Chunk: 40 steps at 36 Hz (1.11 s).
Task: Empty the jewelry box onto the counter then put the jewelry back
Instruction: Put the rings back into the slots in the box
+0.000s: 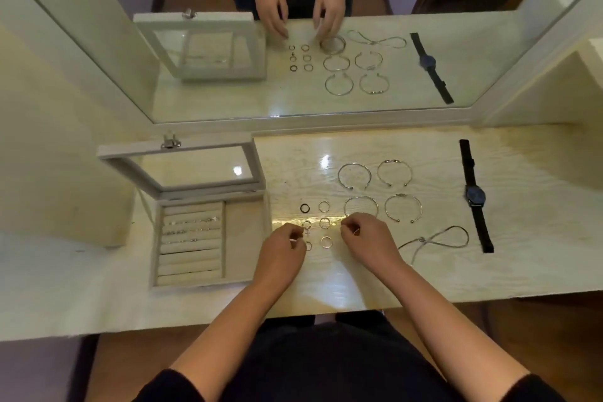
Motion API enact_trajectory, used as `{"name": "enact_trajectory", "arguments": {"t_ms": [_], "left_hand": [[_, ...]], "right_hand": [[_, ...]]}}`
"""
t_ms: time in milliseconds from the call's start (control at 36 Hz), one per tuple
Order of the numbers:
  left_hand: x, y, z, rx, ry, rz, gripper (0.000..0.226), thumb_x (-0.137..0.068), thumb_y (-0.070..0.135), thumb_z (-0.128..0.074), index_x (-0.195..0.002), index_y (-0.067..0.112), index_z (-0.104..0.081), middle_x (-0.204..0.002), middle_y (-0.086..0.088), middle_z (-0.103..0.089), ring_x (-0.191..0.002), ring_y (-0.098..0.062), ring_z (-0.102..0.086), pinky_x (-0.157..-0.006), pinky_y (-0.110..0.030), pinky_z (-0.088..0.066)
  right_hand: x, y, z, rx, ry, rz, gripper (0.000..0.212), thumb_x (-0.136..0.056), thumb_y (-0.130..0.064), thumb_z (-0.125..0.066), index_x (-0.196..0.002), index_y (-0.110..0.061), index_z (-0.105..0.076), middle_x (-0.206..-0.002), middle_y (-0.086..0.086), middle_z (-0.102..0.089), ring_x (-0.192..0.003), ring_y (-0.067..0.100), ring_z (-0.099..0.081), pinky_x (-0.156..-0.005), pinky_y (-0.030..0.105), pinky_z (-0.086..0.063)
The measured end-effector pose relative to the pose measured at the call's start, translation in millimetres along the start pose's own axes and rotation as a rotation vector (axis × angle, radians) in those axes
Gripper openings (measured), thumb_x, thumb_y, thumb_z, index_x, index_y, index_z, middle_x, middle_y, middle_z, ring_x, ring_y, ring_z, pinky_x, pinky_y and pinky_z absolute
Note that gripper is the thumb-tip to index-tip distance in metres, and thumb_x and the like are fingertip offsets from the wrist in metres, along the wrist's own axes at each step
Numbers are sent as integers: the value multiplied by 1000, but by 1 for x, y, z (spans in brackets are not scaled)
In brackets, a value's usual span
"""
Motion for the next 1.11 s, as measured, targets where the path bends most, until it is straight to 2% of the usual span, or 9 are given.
{"name": "enact_trajectory", "arguments": {"t_ms": [139, 361, 583, 694, 750, 806, 889, 1000, 1111], "left_hand": [[-7, -12, 20, 17, 34, -3, 21, -89, 9, -50, -106, 12, -62, -105, -1, -64, -78, -6, -51, -56, -6, -35], [-6, -26, 55, 130, 238, 87, 26, -90, 8, -48, -112, 13, -60, -110, -2, -62, -90, -8, -52, -75, -19, -39], [10, -50, 108, 89, 621, 94, 27, -90, 5, -43, -114, 10, -56, -118, -6, -53, -97, -8, -47, -79, -23, -35], [12, -66, 126, 54, 732, 168, 32, -88, 4, -44, -120, 7, -51, -124, -12, -47, -112, -23, -48, -86, -27, -38], [11, -75, 134, 43, 769, 233, 36, -87, 3, -46, -123, 4, -48, -127, -16, -45, -115, -29, -46, -90, -36, -41], [9, -86, 140, 44, 755, 336, 42, -87, 4, -49, -128, 1, -42, -133, -19, -41, -120, -34, -42, -94, -43, -39], [3, -105, 146, 121, 679, 544, 52, -88, 10, -51, -137, 0, -32, -141, -22, -34, -126, -40, -38, -101, -48, -36], [-2, -120, 142, 259, 551, 663, 52, -92, 16, -45, -139, 0, -28, -140, -22, -39, -124, -39, -42, -99, -44, -39], [-8, -123, 141, 167, 499, 643, 40, -91, 17, -42, -125, -4, -45, -122, -23, -53, -108, -40, -52, -91, -45, -45]], "right_hand": [[-6, -22, -21, -81, -54, -44, 18, -87, -15, -54, -100, -10, -67, -89, 0, -65, -79, 11, -56, -64, 20, -38], [-13, -52, -49, -296, -294, -104, 14, -87, -9, -51, -91, -5, -64, -85, 6, -62, -68, 15, -60, -65, 25, -46], [-15, -74, -75, -399, -469, -214, 26, -88, -10, -46, -62, -16, -46, -68, 2, -46, -69, 15, -54, -52, 19, -31], [-12, -80, -87, -398, -501, -255, 13, -89, -13, -49, -89, -4, -58, -85, 10, -51, -82, 19, -49, -65, 28, -35], [-12, -80, -89, -392, -487, -275, 33, -88, -14, -50, -114, 7, -53, -97, 23, -57, -93, 30, -58, -70, 31, -34], [-11, -80, -91, -384, -493, -287, 37, -88, -13, -49, -118, 8, -51, -102, 31, -56, -101, 38, -59, -71, 32, -31], [-13, -82, -93, -390, -505, -303, 3, -88, -13, -47, -90, -12, -50, -88, 12, -42, -83, 19, -35, -65, 30, -29], [-17, -82, -96, -418, -507, -333, 1, -89, -12, -46, -87, -12, -46, -87, 10, -40, -81, 21, -36, -58, 26, -27], [-17, -82, -97, -403, -484, -340, 32, -88, -10, -46, -111, 12, -49, -89, 9, -42, -82, 21, -38, -57, 26, -28]]}}
Point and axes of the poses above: each hand's wrist, its own x-axis away from the middle knuckle, its own z-axis out of the back of the hand, y = z × x, the point moved 4 cm from there along -x, towards the middle knuckle
